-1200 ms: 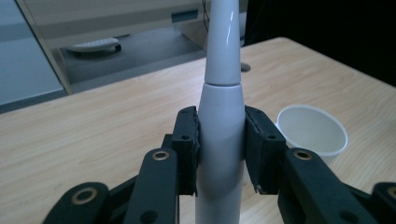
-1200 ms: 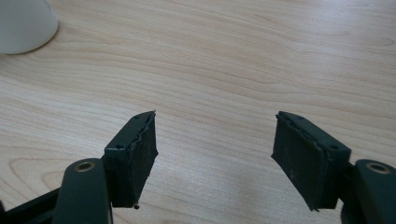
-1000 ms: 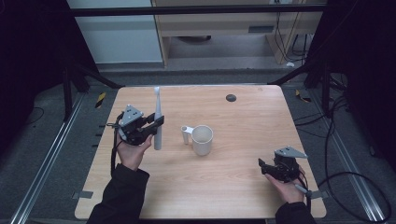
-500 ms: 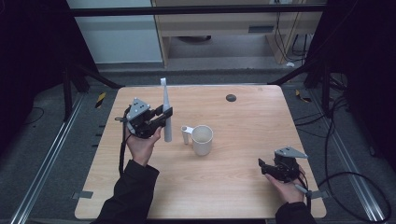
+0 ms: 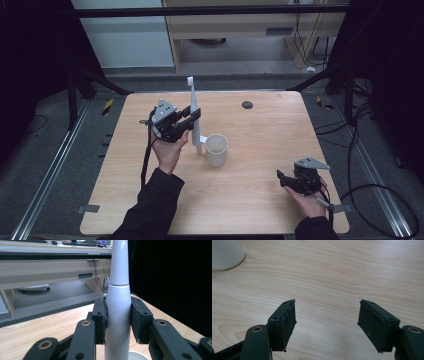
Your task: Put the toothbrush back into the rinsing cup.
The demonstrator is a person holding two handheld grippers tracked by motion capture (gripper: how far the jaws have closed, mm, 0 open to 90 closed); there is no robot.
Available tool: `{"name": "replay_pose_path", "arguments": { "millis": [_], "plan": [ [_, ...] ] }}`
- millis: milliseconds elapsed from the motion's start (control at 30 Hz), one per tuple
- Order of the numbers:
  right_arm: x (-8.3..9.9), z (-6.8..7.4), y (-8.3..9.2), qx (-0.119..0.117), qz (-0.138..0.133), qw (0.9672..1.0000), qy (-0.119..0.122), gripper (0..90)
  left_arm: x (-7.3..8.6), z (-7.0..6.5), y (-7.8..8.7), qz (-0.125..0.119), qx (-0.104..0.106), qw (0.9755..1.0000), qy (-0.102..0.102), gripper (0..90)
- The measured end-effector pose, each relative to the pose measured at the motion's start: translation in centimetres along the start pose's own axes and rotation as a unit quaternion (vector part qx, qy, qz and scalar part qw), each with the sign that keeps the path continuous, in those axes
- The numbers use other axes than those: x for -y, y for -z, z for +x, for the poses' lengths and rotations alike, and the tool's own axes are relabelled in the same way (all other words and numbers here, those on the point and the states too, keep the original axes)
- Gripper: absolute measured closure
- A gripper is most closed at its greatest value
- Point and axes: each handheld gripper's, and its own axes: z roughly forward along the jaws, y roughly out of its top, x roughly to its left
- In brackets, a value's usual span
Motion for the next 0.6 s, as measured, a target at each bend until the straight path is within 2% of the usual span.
{"name": "replay_pose_path", "arguments": {
  "millis": [267,600],
  "plan": [
    [0.0,0.0,0.0,-0.002,0.0,1.0,-0.001,30.2,0.0,-0.9,-1.2,-0.008,0.013,0.9999,0.003,67.1],
    [0.0,0.0,0.0,-0.002,0.001,1.0,-0.001,30.2,0.2,-2.1,-2.9,-0.005,0.029,0.9996,0.002,67.1]
  ]
}}
